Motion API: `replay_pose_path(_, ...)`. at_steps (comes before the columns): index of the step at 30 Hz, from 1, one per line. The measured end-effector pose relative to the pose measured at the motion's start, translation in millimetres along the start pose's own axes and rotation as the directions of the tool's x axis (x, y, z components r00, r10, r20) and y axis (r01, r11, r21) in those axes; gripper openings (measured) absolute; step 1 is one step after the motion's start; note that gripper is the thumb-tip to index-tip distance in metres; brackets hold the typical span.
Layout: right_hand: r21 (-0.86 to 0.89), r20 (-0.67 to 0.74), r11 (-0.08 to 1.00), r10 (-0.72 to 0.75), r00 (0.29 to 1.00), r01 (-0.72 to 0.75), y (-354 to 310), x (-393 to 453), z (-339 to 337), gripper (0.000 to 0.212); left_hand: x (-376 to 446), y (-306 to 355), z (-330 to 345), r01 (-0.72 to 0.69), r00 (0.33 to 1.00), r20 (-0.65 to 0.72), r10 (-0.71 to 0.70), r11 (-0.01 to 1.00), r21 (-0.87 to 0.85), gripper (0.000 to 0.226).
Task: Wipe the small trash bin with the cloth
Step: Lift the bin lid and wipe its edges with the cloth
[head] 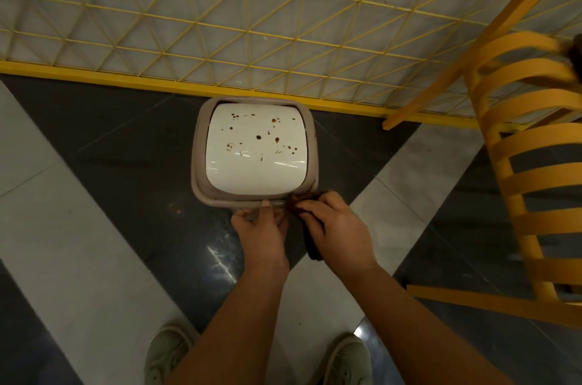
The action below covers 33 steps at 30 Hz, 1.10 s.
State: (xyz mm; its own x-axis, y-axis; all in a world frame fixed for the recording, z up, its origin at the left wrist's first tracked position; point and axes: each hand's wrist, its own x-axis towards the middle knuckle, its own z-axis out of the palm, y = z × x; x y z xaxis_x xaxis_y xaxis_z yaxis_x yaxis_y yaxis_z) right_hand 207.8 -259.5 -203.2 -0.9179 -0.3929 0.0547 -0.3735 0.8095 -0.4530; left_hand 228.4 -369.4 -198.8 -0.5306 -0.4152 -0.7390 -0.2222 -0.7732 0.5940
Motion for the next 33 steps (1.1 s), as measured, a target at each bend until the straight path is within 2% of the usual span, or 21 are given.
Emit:
replay_pose_path(2, -0.005, -0.031, 0.999, 0.034, 0.999, -0.035, 9.7, 1.5, -4.5, 0.025, -1.2, 4.0, -2.2, 0.0, 1.0, 0.018, 0.0, 1.0, -0.004, 0.037)
replay_pose_path(5, 0.052, -0.059, 0.973, 0.229, 0.972, -0.226, 21.4, 11.2, -11.3, 0.024, -2.5, 8.9, -4.2, -0.001, 1.0, 0.019, 0.0, 1.0, 0.011, 0.033)
replay_pose_path(6, 0.058, -0.058, 0.97, 0.24, 0.969, -0.236, 20.3, 13.9, -11.1, 0.025, -2.5, 9.4, -5.0, -0.001, 1.0, 0.015, 0.001, 1.0, 0.015, 0.033)
replay_pose_path(10, 0.215, -0.076, 0.952, 0.24, 0.968, -0.219, -5.3, 6.2, 0.1, 0.021, -0.6, 10.1, -4.6, -0.008, 1.0, 0.002, 0.008, 1.0, -0.017, 0.036)
replay_pose_path(14, 0.215, 0.015, 0.972, 0.094, 0.995, -0.095, -11.8, -16.7, 16.2, 0.018, 1.0, 5.3, -5.8, -0.013, 1.0, -0.001, 0.013, 1.0, -0.01, 0.048)
replay_pose_path(16, 0.294, -0.074, 0.944, 0.176, 0.982, -0.148, -10.6, -13.6, 14.4, 0.017, 2.6, 3.8, -6.6, -0.023, 1.0, 0.009, 0.023, 1.0, -0.012, 0.049)
replay_pose_path(18, 0.423, -0.186, 0.88, 0.319, 0.929, -0.217, -12.1, -7.2, 6.3, 0.019, 3.8, 3.5, -6.4, -0.033, 0.999, 0.017, 0.033, 0.999, -0.004, 0.048)
replay_pose_path(20, 0.508, -0.24, 0.837, 0.365, 0.9, -0.204, -17.6, -2.0, -0.4, 0.02, 5.2, 1.9, -7.9, -0.049, 0.999, 0.011, 0.048, 0.999, 0.021, 0.049)
replay_pose_path(24, 0.537, -0.244, 0.829, 0.327, 0.913, -0.153, -33.5, -1.0, -0.3, 0.023, 7.8, 3.4, -11.6, -0.081, 0.997, 0.017, 0.079, 0.991, 0.105, 0.05)
replay_pose_path(28, 0.557, -0.294, 0.819, 0.348, 0.89, -0.137, -28.4, 25.8, -16.2, 0.024, 6.1, 10.0, -10.6, -0.062, 0.998, 0.031, 0.059, 0.991, 0.115, 0.044)
replay_pose_path(31, 0.55, -0.245, 0.806, 0.407, 0.88, -0.22, -17.4, 62.4, -28.1, 0.023, 6.4, 10.4, -10.5, -0.04, 0.999, -0.001, 0.04, 0.989, 0.143, 0.04)
replay_pose_path(33, 0.594, -0.164, 0.738, 0.5, 0.851, -0.319, -10.0, 75.5, -20.4, 0.023, 6.9, 12.5, -9.4, -0.026, 1.0, -0.006, 0.027, 0.991, 0.129, 0.039)
